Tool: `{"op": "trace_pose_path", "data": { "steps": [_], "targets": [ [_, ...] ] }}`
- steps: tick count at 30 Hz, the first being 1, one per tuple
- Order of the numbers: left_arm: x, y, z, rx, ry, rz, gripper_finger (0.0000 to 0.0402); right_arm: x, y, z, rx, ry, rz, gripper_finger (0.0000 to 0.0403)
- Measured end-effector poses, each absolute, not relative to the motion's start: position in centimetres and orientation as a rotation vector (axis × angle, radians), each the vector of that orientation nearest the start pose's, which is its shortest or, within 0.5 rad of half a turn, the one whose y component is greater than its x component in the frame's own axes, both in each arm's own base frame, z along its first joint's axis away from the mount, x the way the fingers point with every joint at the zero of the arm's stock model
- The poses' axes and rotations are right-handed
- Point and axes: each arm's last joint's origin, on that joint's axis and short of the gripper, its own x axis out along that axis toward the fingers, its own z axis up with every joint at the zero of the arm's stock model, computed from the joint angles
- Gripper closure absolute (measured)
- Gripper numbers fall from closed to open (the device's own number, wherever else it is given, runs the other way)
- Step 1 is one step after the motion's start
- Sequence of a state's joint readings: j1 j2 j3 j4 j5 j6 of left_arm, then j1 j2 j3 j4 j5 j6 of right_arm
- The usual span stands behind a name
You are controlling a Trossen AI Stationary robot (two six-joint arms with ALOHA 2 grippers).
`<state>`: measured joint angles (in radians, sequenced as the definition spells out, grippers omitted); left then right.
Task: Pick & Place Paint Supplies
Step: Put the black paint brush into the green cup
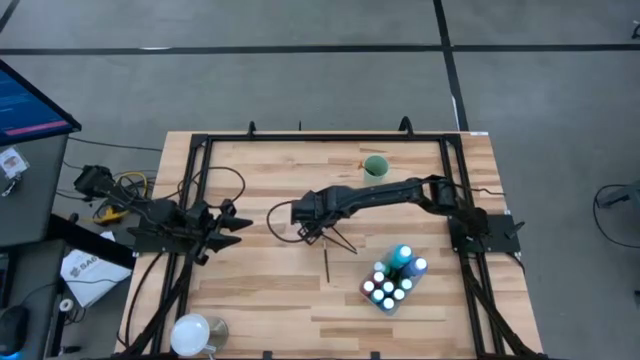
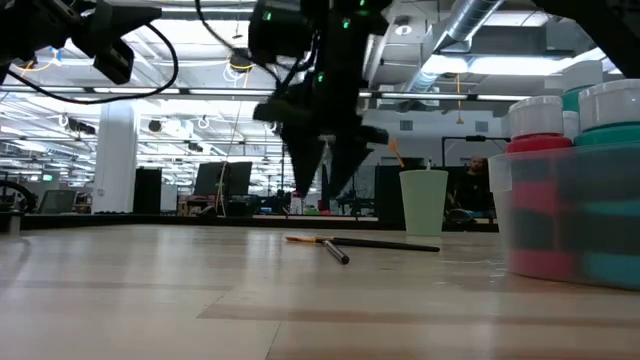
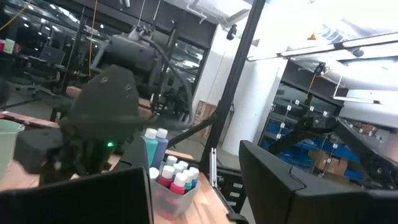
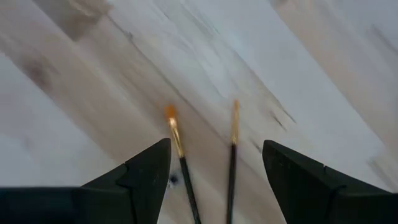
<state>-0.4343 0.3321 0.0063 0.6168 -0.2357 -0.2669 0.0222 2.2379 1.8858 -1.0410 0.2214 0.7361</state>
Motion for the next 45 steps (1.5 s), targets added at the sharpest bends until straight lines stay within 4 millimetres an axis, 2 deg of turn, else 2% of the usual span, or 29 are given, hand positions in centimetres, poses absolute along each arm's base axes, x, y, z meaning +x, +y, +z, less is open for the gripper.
{"op": "trace_pose_path", "data": {
  "steps": [7,16,19,21,30,37,45],
  "targets": [
    [10.7,-4.2,19.4,-0.355,-0.232,-0.234,0.027,45.4,-1.0,17.5,0.404,1.276,-0.649,0.0155],
    [10.7,-4.2,19.4,-0.355,-0.232,-0.231,0.027,45.8,-2.4,17.7,0.423,1.236,-0.632,0.0155],
    [10.7,-4.2,19.4,-0.355,-0.232,-0.231,0.027,45.9,-2.2,17.7,0.419,1.231,-0.617,0.0155],
    [10.7,-4.2,19.4,-0.355,-0.232,-0.231,0.027,46.4,-2.1,16.7,0.415,1.224,-0.607,0.0155],
    [10.7,-4.2,19.4,-0.356,-0.235,-0.232,0.027,46.2,-2.1,13.6,0.421,1.375,-0.565,0.0159],
    [10.7,-4.2,19.4,-0.357,-0.237,-0.233,0.027,46.2,-2.6,12.6,0.439,1.427,-0.51,0.0218],
    [10.7,-4.2,19.5,-0.357,-0.239,-0.233,0.027,46.0,-3.6,12.5,0.484,1.45,-0.514,0.0332]
  ]
}}
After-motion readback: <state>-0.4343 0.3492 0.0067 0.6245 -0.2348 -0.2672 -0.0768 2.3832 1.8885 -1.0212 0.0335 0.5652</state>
